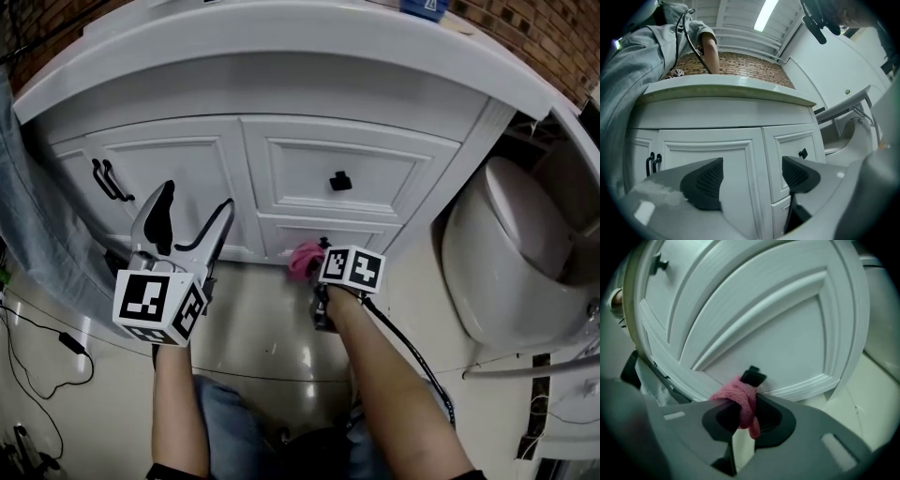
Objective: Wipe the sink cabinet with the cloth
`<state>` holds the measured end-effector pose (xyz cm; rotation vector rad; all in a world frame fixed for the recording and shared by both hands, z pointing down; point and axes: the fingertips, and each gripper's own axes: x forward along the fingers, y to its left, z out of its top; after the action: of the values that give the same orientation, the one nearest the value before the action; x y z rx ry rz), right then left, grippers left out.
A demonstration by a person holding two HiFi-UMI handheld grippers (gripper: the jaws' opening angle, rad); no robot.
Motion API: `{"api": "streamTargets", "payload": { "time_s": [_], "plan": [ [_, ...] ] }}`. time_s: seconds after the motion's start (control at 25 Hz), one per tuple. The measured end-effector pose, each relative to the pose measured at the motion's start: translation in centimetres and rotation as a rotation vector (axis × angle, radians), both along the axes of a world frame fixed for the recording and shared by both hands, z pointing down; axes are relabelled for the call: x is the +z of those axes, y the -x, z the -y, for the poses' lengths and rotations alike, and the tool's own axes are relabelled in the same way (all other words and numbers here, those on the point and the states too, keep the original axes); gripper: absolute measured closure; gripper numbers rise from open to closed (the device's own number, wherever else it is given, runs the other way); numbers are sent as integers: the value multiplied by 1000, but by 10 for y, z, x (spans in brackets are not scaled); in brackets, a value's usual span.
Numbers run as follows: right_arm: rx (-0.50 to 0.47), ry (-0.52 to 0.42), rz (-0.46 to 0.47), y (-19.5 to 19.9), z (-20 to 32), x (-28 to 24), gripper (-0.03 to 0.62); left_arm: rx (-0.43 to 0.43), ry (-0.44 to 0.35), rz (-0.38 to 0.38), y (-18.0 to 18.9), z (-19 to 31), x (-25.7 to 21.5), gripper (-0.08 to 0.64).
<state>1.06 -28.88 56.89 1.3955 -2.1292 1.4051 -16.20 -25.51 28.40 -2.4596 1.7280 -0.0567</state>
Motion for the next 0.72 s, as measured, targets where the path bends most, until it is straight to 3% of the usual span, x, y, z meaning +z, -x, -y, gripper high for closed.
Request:
{"api": "streamTargets", "payload": {
  "time_s": [0.08,0.2,0.32,0.4,0.52,0.72],
  "plan": [
    [3,3,-59,-34,-6,2,535,28,-10,-3,-15,-1,-4,164],
    [172,-12,-133,-111,-3,1,535,58,-26,-3,-35,-4,-9,164],
    [373,-21,-109,-180,-2,-3,535,73,-33,9,-46,-6,-11,164],
    [444,-11,-58,-198,-5,-1,535,70,-32,17,-46,-6,-10,164],
    [408,9,23,-176,-4,7,535,53,-24,14,-39,-4,-8,164],
    [123,41,103,-57,0,22,535,36,-22,25,-30,-4,-7,163]
  ]
}}
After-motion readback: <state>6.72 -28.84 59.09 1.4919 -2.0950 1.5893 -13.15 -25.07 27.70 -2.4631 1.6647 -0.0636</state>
